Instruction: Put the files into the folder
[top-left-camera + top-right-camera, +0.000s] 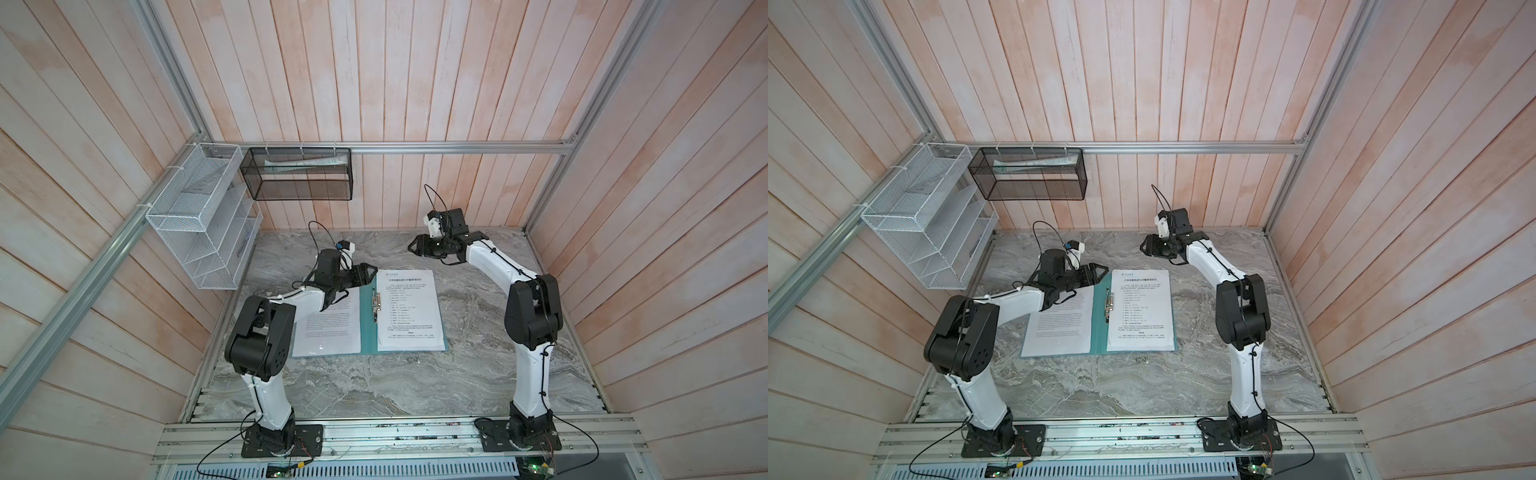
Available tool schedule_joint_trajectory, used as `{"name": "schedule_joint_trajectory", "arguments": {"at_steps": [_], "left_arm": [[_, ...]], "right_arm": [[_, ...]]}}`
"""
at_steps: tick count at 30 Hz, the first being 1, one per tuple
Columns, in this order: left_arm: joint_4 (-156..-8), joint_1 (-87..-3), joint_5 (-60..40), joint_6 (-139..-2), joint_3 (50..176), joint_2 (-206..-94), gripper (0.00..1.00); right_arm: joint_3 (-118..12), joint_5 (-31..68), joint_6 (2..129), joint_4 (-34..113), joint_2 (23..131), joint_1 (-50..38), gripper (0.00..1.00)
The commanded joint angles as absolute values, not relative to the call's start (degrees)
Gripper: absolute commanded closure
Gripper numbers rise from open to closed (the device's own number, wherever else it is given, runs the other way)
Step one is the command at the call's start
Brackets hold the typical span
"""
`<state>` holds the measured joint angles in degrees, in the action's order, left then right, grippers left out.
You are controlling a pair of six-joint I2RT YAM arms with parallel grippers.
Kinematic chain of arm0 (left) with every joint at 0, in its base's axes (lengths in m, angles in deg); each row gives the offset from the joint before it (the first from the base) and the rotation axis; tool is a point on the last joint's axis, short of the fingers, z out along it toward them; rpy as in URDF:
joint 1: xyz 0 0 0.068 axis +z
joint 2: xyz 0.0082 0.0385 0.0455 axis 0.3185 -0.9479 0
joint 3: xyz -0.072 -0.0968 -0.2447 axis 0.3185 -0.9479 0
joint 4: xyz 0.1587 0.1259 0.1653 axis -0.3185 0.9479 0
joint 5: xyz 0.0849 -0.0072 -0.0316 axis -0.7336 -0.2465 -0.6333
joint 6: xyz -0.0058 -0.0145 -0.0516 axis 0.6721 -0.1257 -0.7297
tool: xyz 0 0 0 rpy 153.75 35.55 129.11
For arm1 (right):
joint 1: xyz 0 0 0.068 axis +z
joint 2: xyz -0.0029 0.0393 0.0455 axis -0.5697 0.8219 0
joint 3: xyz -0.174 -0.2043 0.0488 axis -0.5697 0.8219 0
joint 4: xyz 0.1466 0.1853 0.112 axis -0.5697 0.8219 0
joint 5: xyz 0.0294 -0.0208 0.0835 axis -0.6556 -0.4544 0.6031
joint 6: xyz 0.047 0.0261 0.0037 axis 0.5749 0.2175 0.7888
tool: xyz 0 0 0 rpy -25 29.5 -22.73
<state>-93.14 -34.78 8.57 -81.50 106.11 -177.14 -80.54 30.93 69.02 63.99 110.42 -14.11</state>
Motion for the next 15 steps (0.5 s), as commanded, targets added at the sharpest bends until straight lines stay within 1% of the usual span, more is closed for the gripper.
{"name": "schedule_joint_trajectory", "arguments": {"at_steps": [1,4,7,10,15], "left_arm": [[-89.7,-34.2,12.8,-76.6,115.3,-183.7,0.29],[-84.1,-34.2,13.8,-73.4,125.1,-190.3,0.29],[-79.7,-34.3,13.9,-70.7,132.7,-195.7,0.29],[-78.0,-34.4,13.3,-68.8,137.2,-199.8,0.29],[-76.0,-34.7,17.0,-65.8,143.3,-206.1,0.3]], "right_arm": [[-81.4,31.3,67.1,68.1,110.0,-13.7,0.44],[-81.4,29.0,67.0,67.9,109.3,-13.8,0.44],[-82.6,28.9,66.6,69.5,109.3,-13.8,0.44],[-80.4,29.3,66.6,68.8,107.5,-13.6,0.44],[-75.2,29.1,67.0,66.6,103.3,-13.8,0.44]]}}
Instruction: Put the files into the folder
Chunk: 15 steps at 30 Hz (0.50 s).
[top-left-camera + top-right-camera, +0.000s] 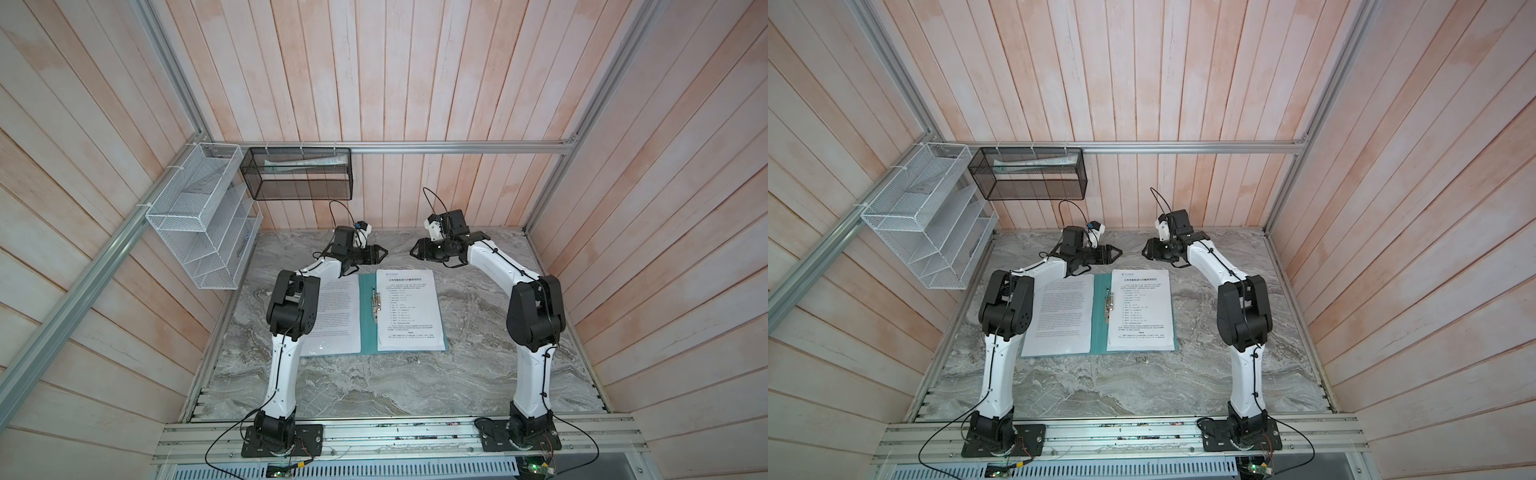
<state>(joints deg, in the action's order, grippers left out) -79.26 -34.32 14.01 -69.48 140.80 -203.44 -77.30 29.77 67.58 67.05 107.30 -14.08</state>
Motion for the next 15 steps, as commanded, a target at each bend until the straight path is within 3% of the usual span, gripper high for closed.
{"name": "schedule_joint_trajectory", "arguments": {"at_steps": [1,15], "left_arm": [[-75.6,-34.8,17.1,-65.4,144.2,-206.9,0.3],[-62.3,-37.7,16.1,-61.3,155.9,-213.5,0.31]], "right_arm": [[-74.4,28.9,67.1,66.2,102.6,-13.8,0.44],[-70.4,29.2,67.5,66.2,100.2,-13.7,0.44]]}}
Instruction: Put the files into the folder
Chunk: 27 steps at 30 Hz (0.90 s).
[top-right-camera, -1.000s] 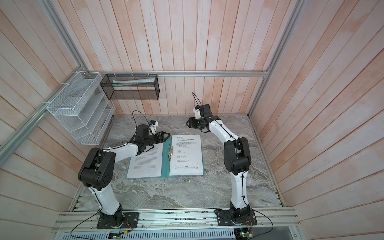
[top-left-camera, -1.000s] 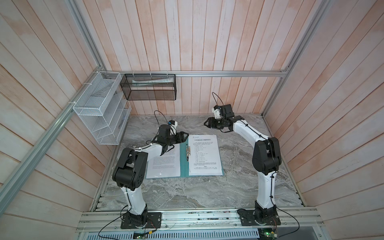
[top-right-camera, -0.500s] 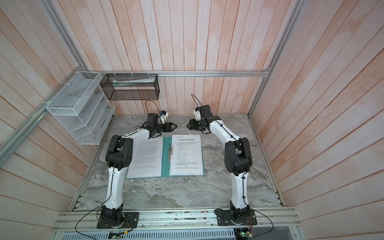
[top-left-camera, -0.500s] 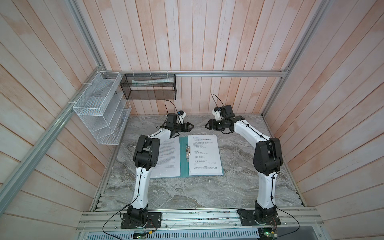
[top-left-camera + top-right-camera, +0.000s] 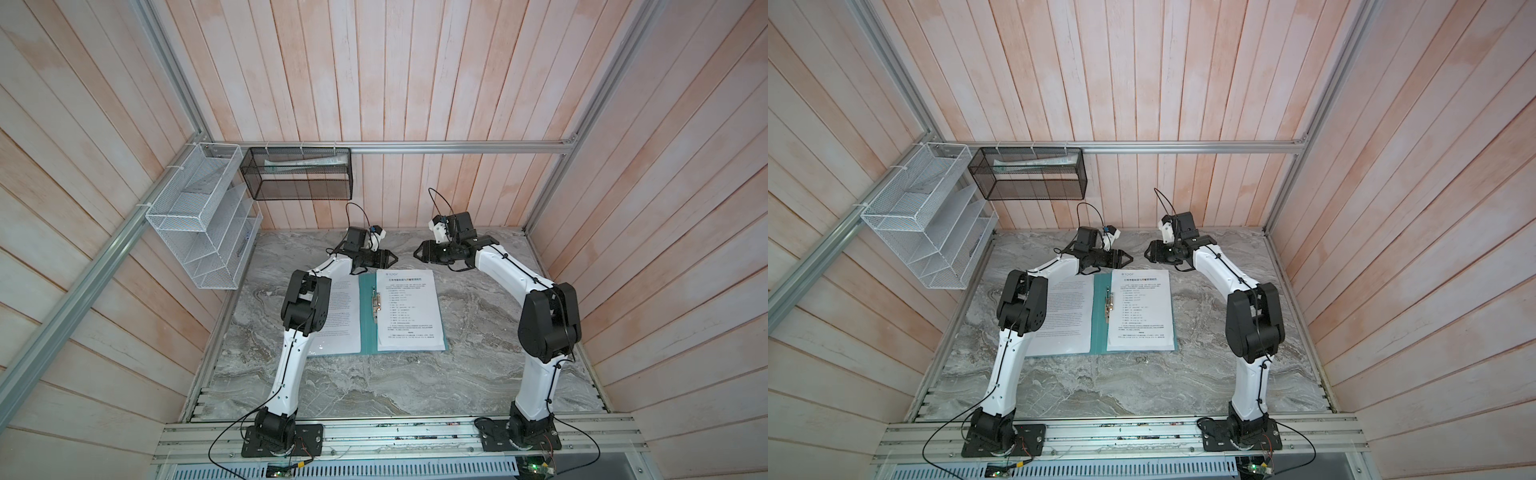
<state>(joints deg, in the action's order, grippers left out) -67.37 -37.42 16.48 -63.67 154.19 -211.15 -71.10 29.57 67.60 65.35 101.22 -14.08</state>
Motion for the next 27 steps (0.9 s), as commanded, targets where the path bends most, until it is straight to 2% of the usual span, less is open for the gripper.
{"name": "schedule_joint_trajectory", "arguments": {"at_steps": [1,11,20,27], "left_arm": [[-61.1,-37.9,15.2,-60.9,156.5,-213.8,0.31],[-49.8,-41.0,-0.9,-54.3,163.2,-216.3,0.32],[-50.0,-41.9,-5.0,-52.5,159.0,-214.1,0.34],[-51.1,-42.0,-5.8,-51.1,153.9,-210.5,0.35]], "right_arm": [[-70.3,29.0,67.5,66.5,100.2,-13.7,0.44],[-66.9,26.4,67.5,66.4,97.0,-13.5,0.44],[-64.9,25.1,67.4,66.4,95.6,-13.5,0.44],[-62.5,16.8,66.8,68.8,96.5,-13.7,0.43]]}}
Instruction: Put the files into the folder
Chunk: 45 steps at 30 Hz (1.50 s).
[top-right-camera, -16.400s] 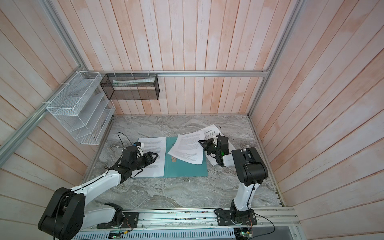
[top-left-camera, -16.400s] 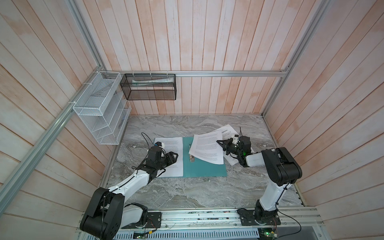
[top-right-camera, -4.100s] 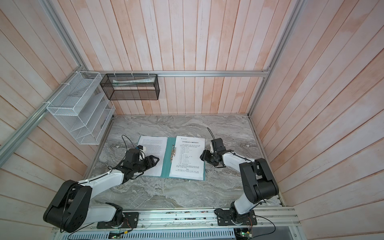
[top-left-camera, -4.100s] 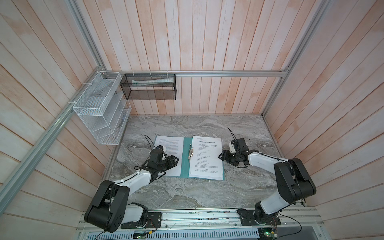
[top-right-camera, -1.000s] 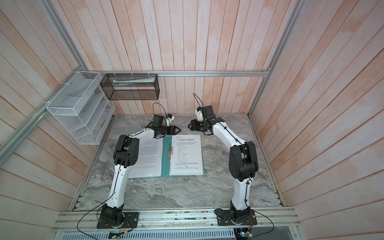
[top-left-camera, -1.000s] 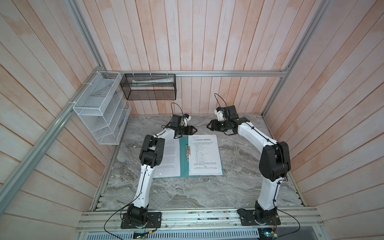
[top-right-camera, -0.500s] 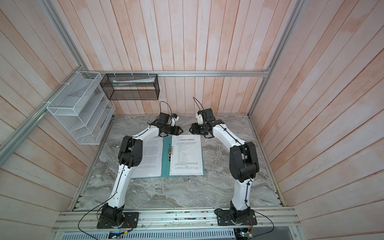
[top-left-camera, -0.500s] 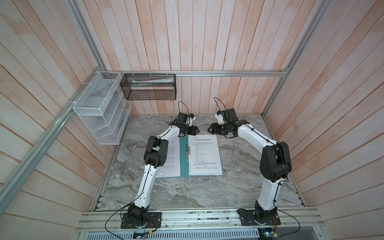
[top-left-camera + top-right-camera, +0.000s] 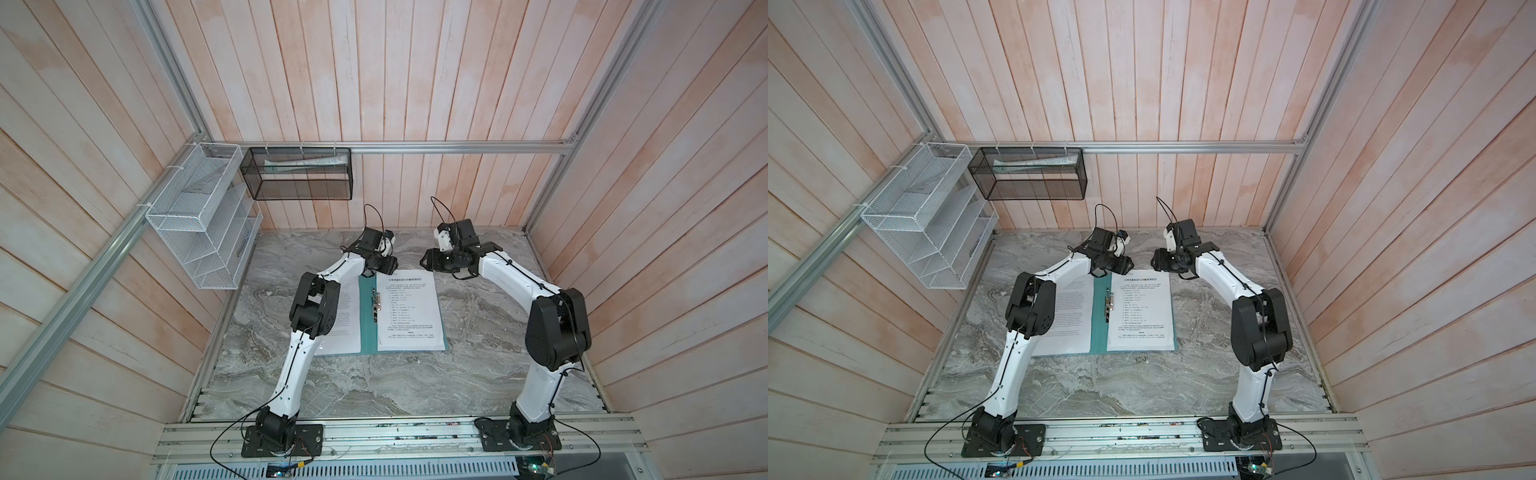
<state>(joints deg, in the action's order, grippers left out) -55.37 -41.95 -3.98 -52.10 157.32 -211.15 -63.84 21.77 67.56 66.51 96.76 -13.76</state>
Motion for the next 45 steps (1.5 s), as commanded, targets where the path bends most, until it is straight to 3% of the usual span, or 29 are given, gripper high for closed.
{"name": "schedule_joint_trajectory", "arguments": {"at_steps": [1,15,33,45], "left_arm": [[-51.1,-42.0,-5.5,-50.8,153.3,-210.0,0.35],[-45.0,-42.4,-2.2,-48.4,155.1,-208.8,0.35],[-44.4,-42.4,-6.0,-47.9,152.3,-206.9,0.35],[-49.5,-40.4,-9.2,-53.4,150.0,-200.3,0.21]], "right_arm": [[-61.5,16.4,66.6,68.5,96.5,-13.9,0.43],[-52.3,16.5,66.6,64.7,96.4,-17.0,0.42],[-48.6,26.6,68.7,58.2,101.4,-18.9,0.42],[-46.5,26.1,69.9,57.9,101.1,-16.1,0.42]]}}
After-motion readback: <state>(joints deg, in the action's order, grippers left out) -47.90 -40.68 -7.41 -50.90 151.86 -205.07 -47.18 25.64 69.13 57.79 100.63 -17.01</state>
